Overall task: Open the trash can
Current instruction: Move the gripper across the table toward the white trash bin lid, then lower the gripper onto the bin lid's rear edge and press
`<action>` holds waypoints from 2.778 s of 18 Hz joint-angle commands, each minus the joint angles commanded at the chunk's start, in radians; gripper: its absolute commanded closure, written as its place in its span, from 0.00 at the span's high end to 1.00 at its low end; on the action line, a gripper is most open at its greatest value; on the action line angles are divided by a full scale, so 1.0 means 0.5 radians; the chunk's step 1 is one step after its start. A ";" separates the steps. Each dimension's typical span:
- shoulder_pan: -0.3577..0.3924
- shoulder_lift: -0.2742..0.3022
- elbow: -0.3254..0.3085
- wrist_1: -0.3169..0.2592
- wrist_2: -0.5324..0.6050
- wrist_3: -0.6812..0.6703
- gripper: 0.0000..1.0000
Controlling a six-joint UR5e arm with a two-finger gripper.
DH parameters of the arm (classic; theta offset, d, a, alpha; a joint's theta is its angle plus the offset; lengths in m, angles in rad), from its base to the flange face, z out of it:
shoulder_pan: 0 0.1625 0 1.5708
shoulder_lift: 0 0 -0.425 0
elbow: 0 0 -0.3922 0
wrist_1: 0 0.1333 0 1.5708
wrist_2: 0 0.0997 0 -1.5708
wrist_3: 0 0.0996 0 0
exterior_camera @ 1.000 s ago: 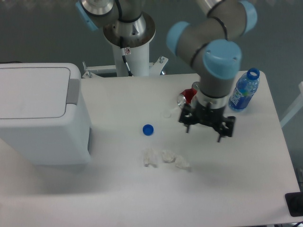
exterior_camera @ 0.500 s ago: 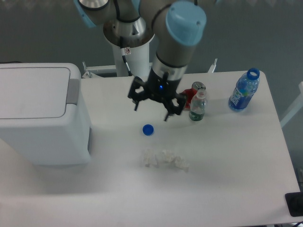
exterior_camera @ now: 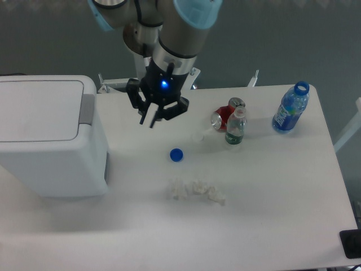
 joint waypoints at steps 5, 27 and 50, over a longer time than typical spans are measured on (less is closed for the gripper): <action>-0.037 0.071 -0.009 -0.006 -0.080 -0.080 0.22; -0.249 0.095 -0.018 -0.031 -0.160 -0.230 0.17; -0.252 0.074 -0.034 -0.025 -0.160 -0.233 0.17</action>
